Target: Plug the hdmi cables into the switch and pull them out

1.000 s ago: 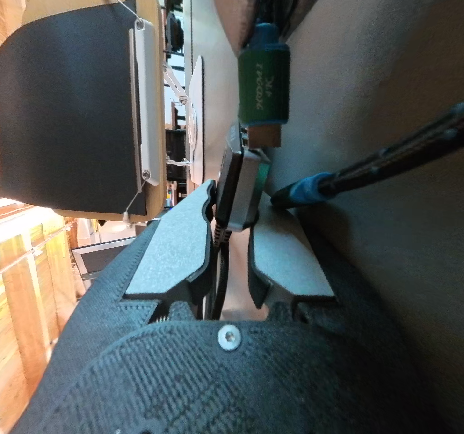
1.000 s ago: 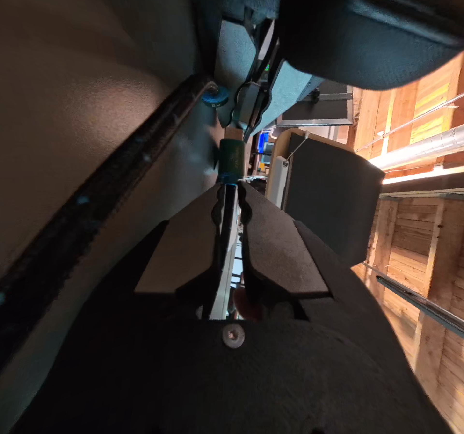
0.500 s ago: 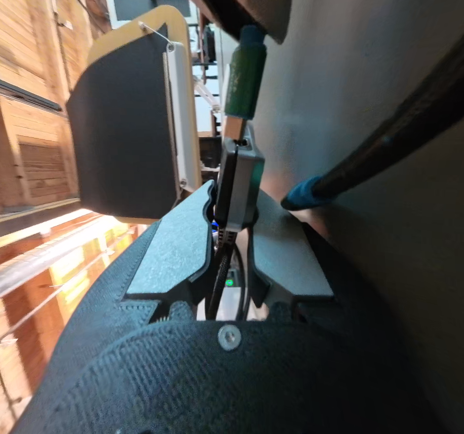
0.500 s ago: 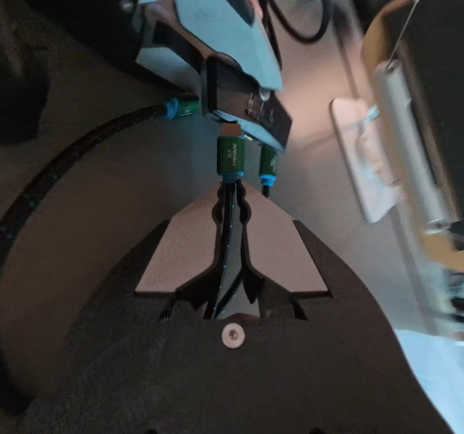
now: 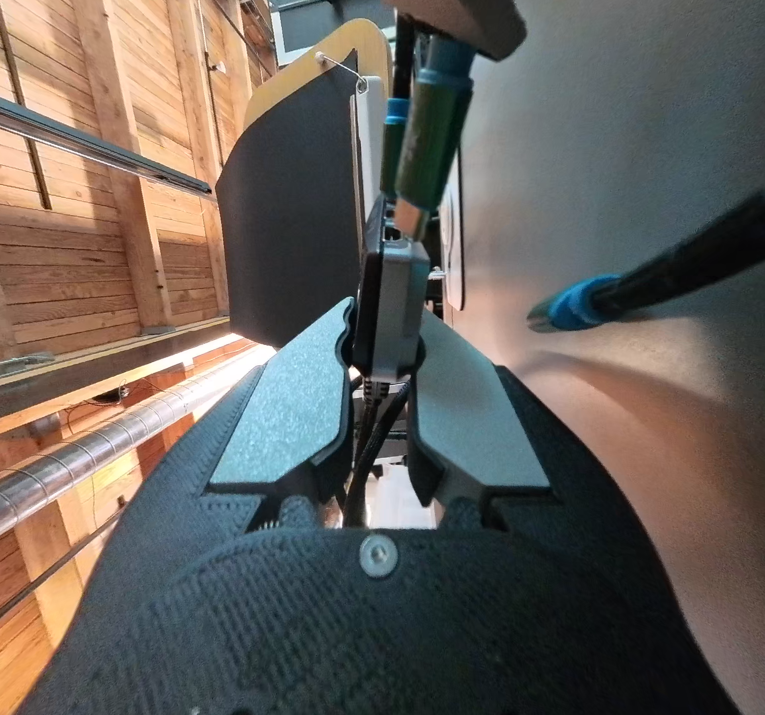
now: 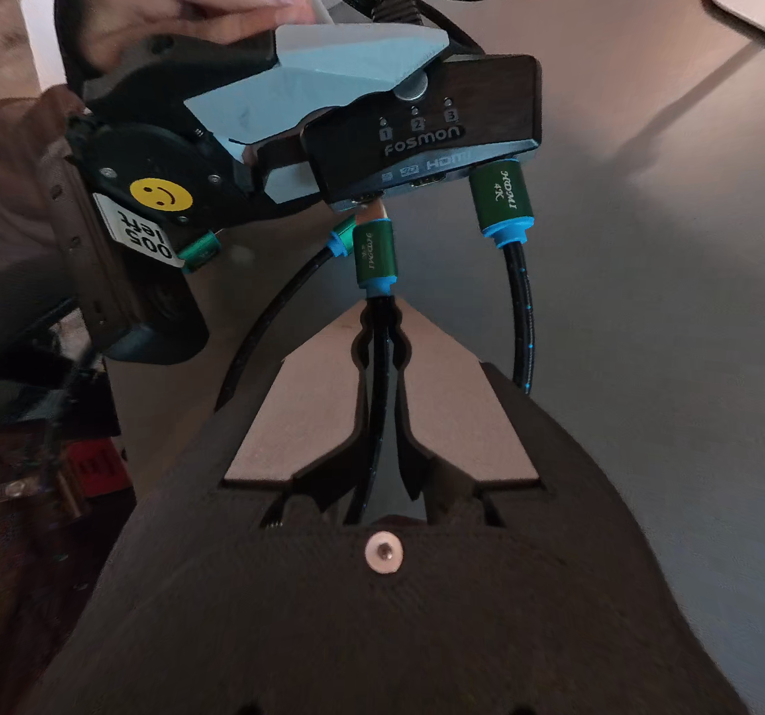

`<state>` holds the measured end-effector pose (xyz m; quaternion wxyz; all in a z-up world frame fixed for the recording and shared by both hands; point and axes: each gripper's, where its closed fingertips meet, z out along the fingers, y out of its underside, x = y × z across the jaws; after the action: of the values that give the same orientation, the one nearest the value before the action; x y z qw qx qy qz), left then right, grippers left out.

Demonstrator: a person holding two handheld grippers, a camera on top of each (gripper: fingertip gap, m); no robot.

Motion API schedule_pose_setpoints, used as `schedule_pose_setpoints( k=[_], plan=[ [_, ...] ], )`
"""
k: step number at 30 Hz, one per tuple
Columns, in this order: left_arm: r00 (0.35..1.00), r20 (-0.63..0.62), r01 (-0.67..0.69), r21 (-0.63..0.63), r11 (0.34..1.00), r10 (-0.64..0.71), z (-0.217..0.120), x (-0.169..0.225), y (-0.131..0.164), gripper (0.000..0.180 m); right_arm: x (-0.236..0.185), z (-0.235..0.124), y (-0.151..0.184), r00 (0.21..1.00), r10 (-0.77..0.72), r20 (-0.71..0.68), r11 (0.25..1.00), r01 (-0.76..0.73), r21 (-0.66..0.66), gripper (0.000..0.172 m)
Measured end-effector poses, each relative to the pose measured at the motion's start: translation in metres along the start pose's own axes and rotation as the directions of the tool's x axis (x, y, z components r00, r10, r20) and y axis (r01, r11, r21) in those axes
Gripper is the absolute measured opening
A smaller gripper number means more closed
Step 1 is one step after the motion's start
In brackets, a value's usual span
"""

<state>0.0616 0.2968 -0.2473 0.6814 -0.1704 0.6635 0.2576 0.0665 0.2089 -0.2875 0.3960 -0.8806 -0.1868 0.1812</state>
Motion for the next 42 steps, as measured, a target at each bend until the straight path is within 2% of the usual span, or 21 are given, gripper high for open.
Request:
schedule_pose_setpoints(
  k=[8, 15, 22, 30, 42],
  plan=[
    [1.0, -0.003, -0.005, 0.006, 1.0, 0.005, 0.0, 0.002, 0.0, 0.02, -0.001, -0.002, 0.004, 0.992, 0.079, 0.095, 0.996, -0.083, 0.036, 0.003],
    [0.998, 0.051, -0.043, 0.04, 0.998, 0.041, -0.003, -0.004, -0.003, 0.02, -0.009, -0.004, 0.0, 0.965, 0.143, 0.221, 0.986, -0.157, 0.05, 0.004],
    [0.986, 0.15, -0.078, 0.067, 0.995, 0.067, -0.01, -0.019, -0.009, 0.021, -0.01, -0.005, 0.0, 0.942, 0.188, 0.279, 0.977, -0.208, 0.045, 0.003],
    [0.985, 0.157, -0.081, 0.073, 0.994, 0.068, -0.01, -0.02, -0.01, 0.021, -0.013, -0.009, 0.0, 0.922, 0.207, 0.328, 0.971, -0.234, 0.045, 0.003],
    [0.977, 0.197, -0.094, 0.063, 0.994, 0.08, -0.013, -0.027, -0.006, 0.022, -0.023, -0.02, -0.01, 0.834, 0.278, 0.476, 0.934, -0.35, 0.068, 0.003]
  ],
)
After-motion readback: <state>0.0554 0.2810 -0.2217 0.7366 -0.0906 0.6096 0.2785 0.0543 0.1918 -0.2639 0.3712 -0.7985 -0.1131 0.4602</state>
